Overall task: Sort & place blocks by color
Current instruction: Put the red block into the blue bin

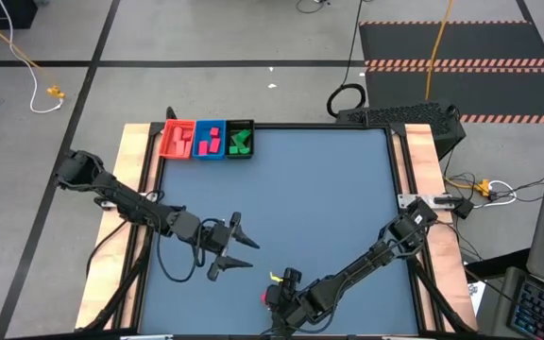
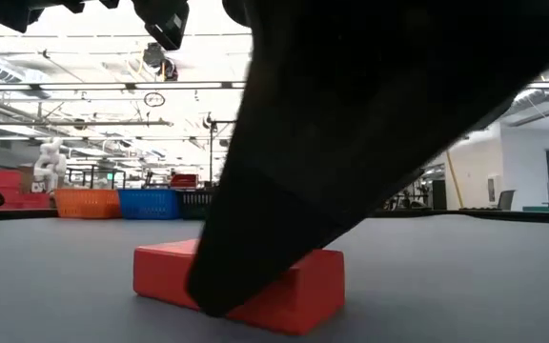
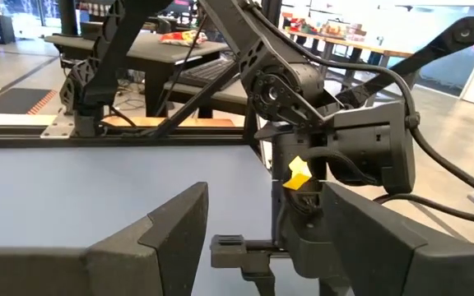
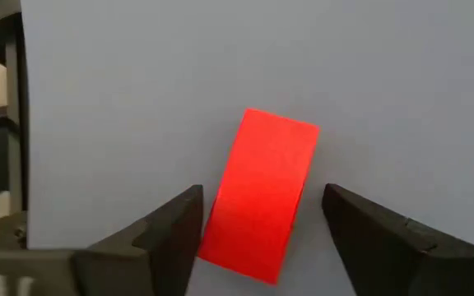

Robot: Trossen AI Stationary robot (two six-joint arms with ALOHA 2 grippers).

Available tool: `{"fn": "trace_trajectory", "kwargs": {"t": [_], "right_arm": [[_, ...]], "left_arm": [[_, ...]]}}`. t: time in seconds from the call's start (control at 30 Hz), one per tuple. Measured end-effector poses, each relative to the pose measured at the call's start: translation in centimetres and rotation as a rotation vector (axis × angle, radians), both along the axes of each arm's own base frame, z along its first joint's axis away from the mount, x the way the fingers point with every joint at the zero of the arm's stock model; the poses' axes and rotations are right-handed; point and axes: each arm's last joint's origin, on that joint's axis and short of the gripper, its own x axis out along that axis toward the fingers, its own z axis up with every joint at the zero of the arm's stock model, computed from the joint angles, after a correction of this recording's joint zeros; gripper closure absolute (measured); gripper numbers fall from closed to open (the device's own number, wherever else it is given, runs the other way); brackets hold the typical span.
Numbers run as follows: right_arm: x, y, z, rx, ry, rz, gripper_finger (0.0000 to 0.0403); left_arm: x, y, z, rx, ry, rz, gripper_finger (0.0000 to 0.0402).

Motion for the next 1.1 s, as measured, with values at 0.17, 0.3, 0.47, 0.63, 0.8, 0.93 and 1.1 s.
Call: {"fn": "trace_trajectory", "kwargs": {"t": [0.17,0.3,0.47,0.63,0.8,0.93,1.1], "right_arm": [[-0.6,0.4,-0.1,-0.036,0.017,0.037,0.0244],[-0.9,0.7,-0.2,-0.058,0.028,0.064,0.0279],[-1.2,0.6,0.9,-0.074,0.023,0.113,0.0279],[-1.5,-0.1,5.1,-0.228,-0.124,0.118,0.0279],[-1.8,-1.5,8.8,-0.425,-0.245,0.062,0.0279],[-1.9,-2.5,10.5,-0.495,-0.278,0.036,0.0279],[-1.2,-4.3,10.1,-0.522,-0.249,0.000,0.0279]], "left_arm": [[-0.1,-0.3,-0.1,0.016,0.003,-0.013,0.0160],[-0.1,-0.2,0.0,0.046,-0.021,0.035,0.0160],[0.0,0.0,0.0,0.051,-0.014,0.081,0.0160],[-0.2,-0.4,-0.4,0.084,0.012,0.065,0.0160],[-0.2,-0.4,-0.3,0.095,0.000,0.063,0.0160],[-0.3,-0.6,-0.3,0.119,-0.007,0.056,0.0160],[-0.6,-1.1,-0.5,0.167,-0.006,0.032,0.0160]]}}
